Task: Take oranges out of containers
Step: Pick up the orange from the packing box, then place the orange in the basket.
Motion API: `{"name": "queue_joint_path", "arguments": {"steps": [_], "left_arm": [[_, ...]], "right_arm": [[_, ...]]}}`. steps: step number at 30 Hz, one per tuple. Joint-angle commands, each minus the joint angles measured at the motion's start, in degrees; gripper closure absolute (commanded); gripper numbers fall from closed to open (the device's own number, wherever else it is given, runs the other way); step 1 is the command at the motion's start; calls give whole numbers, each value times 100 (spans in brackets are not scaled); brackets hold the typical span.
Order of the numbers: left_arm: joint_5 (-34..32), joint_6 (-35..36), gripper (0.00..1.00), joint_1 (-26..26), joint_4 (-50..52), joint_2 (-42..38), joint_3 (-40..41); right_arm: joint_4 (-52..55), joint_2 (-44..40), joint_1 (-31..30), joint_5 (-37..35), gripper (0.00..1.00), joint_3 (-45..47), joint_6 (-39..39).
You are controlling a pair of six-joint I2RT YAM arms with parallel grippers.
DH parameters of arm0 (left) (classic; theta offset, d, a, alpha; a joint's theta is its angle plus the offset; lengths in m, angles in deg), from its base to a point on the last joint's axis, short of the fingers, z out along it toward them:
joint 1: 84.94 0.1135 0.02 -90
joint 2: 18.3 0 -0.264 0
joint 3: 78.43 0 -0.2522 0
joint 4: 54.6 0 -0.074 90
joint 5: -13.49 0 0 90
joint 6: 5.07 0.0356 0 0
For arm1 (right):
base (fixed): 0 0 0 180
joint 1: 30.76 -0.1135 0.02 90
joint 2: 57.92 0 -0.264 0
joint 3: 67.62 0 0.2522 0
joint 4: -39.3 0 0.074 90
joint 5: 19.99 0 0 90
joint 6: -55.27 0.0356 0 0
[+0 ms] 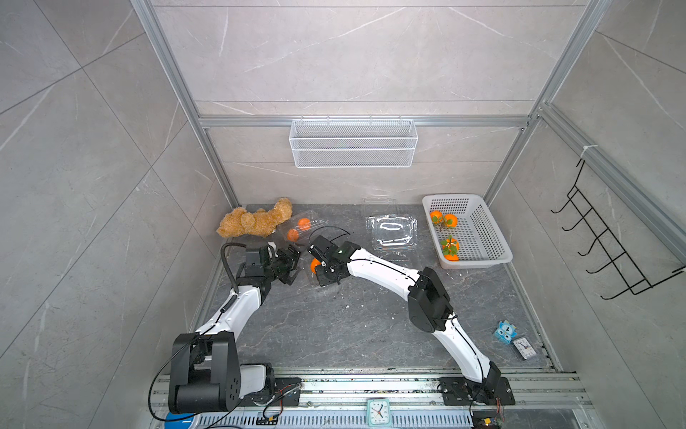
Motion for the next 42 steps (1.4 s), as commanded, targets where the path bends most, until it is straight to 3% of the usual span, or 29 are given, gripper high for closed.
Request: {"name": "queue_joint_path", "arguments": {"steps": [1,7,11,15,20,27,31,36,38,42], "left_arm": [[118,-12,1,-57,-9,-257,-247],[-171,144,1,-373,279,-432,-649],[-451,246,0,-788,329,-407,-947],[-897,488,1,-1632,364,-46,-1515],[-1172,745,0,-2653,399,948,-2567],[-1232,980,1,-3583,729,2360,-4198],[-1181,1018,1,-3810,950,2909,-4808],[-1094,1054,1,-3863,1190,3240,-5171],[-1200,1230,0,-3858,1459,3234,-5284],[-1482,1682,0,-3742,2093,3016,-5385]], "right_arm": [[156,-475,-23,-94,100,-210,-31],[-252,-1237,229,-17,100,294,-19],[-616,-2105,751,65,100,1092,8],[-1074,-3270,1803,466,100,2236,84],[-1341,-4060,3423,1007,100,3128,123],[-2004,-4022,5458,1759,100,3997,477],[-2110,-3443,6038,1935,100,4037,540],[-2244,-3034,6345,2048,100,4053,573],[-2092,-2921,6356,2055,94,3900,485],[-1933,-3155,6356,2049,68,3817,350]]}}
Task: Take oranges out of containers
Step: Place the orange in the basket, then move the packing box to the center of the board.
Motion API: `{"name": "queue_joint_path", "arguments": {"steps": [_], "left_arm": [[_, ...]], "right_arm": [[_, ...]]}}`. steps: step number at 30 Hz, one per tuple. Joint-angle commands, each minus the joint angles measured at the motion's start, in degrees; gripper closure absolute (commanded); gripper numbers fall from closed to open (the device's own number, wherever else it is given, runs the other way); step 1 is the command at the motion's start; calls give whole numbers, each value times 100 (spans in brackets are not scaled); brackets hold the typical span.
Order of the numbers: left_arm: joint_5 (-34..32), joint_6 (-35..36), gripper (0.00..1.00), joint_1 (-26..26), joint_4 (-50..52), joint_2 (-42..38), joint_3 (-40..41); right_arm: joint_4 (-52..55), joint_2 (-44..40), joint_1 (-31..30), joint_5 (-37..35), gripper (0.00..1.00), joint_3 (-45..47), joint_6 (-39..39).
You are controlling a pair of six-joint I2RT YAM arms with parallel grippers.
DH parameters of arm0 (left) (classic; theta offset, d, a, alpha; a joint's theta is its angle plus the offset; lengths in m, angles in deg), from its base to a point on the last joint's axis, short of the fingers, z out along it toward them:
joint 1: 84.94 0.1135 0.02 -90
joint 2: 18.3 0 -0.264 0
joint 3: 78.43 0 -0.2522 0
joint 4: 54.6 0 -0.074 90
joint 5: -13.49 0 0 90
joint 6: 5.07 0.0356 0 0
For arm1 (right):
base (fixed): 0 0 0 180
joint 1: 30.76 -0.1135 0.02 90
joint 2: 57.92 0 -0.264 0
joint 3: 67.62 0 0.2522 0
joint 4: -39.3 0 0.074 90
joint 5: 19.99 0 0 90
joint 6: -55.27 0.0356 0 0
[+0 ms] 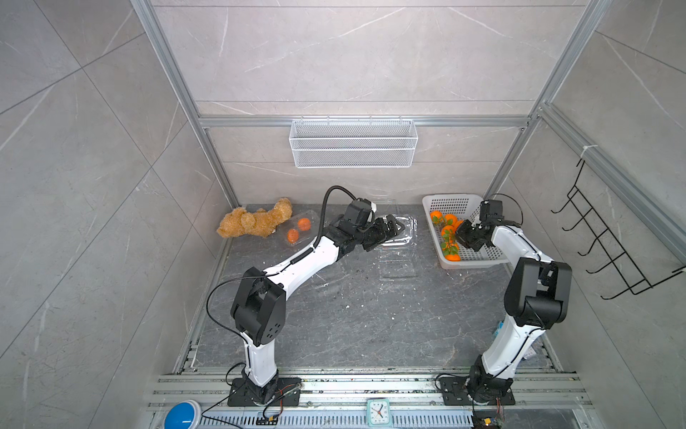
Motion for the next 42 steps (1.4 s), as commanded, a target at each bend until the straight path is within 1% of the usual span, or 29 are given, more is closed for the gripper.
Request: {"name": "queue_joint_path", "arguments": {"steps": [1,4,6,9,10,12,16,18,20,21,23,26,29,31,34,38,42], "left_arm": [[-272,604,0,180,673,-345,-198],[-445,782,0,529,1018,-781,123],[-634,908,1,812,1300,-1140,405],[-939,1039,0,1419,1638,-1858,1043],[-974,1029,1,1638,1684,-2072,1270],[-883,954,1,2227,1709,-2550,1821],[-486,889,0,3199,1724,-3125,2664],[-24,758,0,3621,1534,-3192,3108],[431,525,1,3890,1152,-3143,3538],[606,411,1,3952,949,-3093,3720],[892,214,1,3980,460,-2952,4026],[1078,-65,0,3969,-131,-2766,4314],[995,-86,1,3910,-354,-2601,4363],[965,-110,1,3845,-462,-2422,4347],[917,-252,1,3705,-733,-2123,4332],[761,-296,1,3393,-880,-1726,4109],[619,-266,0,3189,-868,-1409,3869]], "right_arm": [[135,-344,-20,77,61,-200,-75],[195,-751,-117,114,41,-179,-141],[146,-1021,-311,175,27,-116,-194],[27,-1373,-938,158,7,-19,-368],[-12,-1428,-1169,109,2,6,-434],[-123,-1489,-1735,16,0,36,-548],[-282,-1266,-2775,42,0,-87,-666],[-252,-977,-3352,-64,0,-295,-782],[-142,-590,-3834,-158,0,-563,-896],[-67,-392,-4038,-232,2,-695,-949],[130,106,-4404,-500,12,-1004,-1022],[300,718,-4707,-595,23,-1320,-994],[412,1170,-4913,-761,31,-1553,-1018],[600,1522,-5029,-887,39,-1834,-1065],[901,1977,-5175,-1068,48,-2275,-1122],[1064,2331,-5271,-1221,58,-2607,-1099],[1129,2428,-5280,-1356,71,-2654,-1102]]}}
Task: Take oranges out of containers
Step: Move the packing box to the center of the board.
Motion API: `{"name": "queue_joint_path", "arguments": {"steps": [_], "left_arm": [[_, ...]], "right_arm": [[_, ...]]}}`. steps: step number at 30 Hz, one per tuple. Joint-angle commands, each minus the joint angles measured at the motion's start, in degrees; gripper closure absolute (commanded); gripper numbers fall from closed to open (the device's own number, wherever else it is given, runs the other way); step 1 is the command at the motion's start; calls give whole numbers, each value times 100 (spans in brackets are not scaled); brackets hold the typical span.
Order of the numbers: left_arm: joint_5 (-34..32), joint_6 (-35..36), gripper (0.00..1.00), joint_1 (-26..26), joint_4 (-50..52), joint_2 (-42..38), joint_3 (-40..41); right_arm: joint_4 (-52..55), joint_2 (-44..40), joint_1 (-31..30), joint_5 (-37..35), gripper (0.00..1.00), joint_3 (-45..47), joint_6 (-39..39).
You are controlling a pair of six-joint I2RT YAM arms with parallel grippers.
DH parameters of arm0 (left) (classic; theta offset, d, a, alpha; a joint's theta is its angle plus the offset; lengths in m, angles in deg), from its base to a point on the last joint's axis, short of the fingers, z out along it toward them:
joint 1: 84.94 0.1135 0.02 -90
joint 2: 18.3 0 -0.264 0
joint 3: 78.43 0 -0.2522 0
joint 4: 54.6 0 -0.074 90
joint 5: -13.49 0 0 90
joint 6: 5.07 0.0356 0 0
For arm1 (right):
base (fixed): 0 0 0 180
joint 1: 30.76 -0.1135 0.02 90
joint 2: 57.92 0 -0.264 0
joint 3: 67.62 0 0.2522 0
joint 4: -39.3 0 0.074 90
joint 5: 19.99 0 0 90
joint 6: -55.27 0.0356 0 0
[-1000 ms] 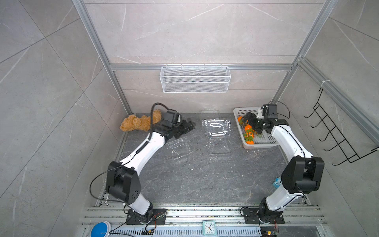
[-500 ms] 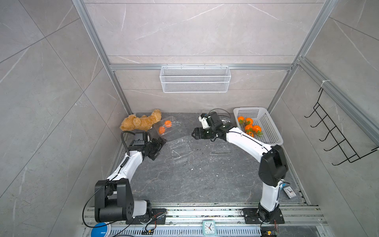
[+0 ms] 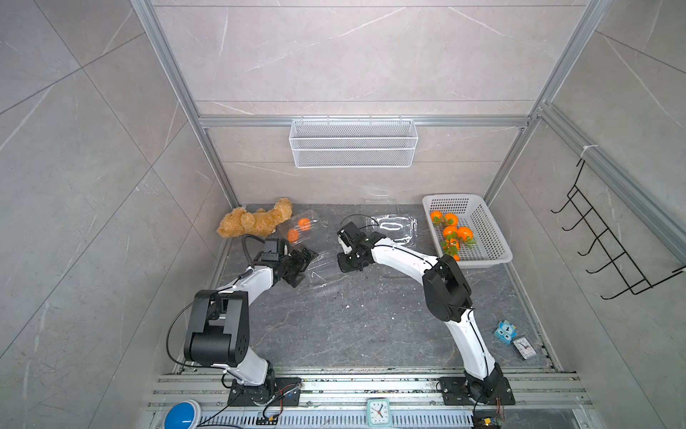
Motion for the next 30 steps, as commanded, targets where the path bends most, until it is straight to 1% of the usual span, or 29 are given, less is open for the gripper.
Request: {"name": "queue_joint_path", "arguments": {"steps": [1,4,7,14,18,24,27,30], "left_arm": [[-86,-62,0,-116,-263,156,-327],[-121,-120,1,-201,-351,355,-444],[-171,-153,1,-405,-388,603,-725],[-237,-285,1,-995,-362,1402,-1699],[-266,-327,1,-1247,-312,1708,-2128],[-333,-428,1,-1472,-326,1922,-2360],[-345,-441,0,-1501,-325,2052,-2474],[-374,-392,1,-1489,-230,2160,-2711]], "right_arm": [[285,89,-13,-257,73,-157,-55],[249,-122,-10,-523,78,98,-21],[230,-400,13,-878,83,455,60],[158,-1010,327,-1231,85,1323,274],[57,-1305,547,-1280,85,1684,167],[154,-1478,718,-1426,85,1757,-60],[113,-1369,838,-1244,85,1680,-33],[125,-1155,866,-1218,85,1394,6]]}}
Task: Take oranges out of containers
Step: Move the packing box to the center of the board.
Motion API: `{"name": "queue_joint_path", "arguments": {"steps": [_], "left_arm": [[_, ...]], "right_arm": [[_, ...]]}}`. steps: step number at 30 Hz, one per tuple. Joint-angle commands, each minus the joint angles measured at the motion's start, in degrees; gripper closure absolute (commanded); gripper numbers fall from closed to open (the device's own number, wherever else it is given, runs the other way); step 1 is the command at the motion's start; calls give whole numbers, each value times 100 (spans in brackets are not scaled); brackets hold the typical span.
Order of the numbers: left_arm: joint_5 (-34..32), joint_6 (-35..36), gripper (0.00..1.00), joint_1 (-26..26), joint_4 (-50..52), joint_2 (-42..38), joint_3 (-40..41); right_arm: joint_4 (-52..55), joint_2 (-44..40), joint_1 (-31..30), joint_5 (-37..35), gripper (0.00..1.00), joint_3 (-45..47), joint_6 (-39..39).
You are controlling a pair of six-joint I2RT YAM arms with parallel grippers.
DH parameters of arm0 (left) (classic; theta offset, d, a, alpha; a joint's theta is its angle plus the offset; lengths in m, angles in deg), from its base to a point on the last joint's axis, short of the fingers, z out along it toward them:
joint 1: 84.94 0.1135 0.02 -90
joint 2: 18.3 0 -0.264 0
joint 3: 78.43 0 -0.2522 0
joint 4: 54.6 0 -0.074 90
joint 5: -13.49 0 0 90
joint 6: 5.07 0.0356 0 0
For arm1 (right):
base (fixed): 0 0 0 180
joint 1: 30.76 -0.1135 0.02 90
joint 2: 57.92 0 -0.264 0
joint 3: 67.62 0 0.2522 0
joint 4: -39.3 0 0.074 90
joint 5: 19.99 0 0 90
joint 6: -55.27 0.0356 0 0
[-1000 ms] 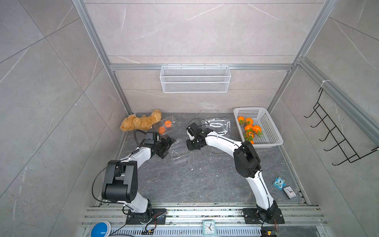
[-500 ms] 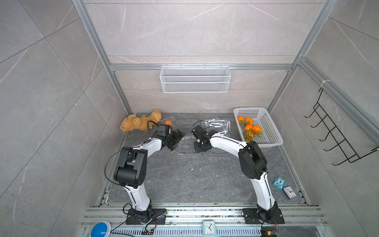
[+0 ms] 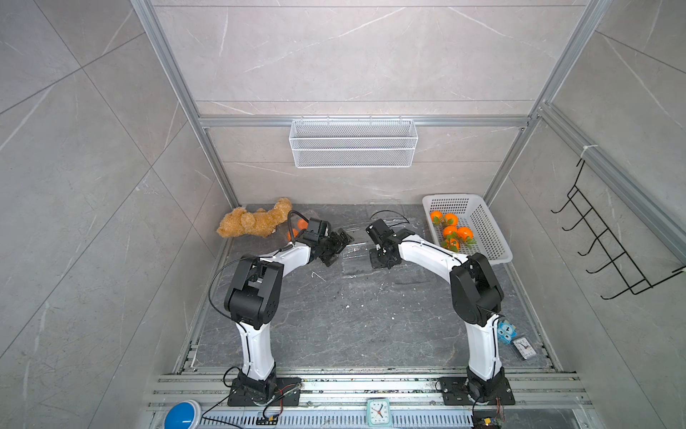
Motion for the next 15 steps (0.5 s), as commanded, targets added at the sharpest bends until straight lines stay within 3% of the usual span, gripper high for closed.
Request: {"name": "queue_joint_path", "arguments": {"steps": [1,6,15], "left_arm": [[-39,24,0,11,44,147,-457],[-85,194,0,175,422,310,-986],[71,521,1,552,866,260,-1402]], "right_arm": [[0,219,36,102,85,-398,-12],[274,854,134,286,87,-1397,131],[1373,2422,355,164,90,-4095,48]]}}
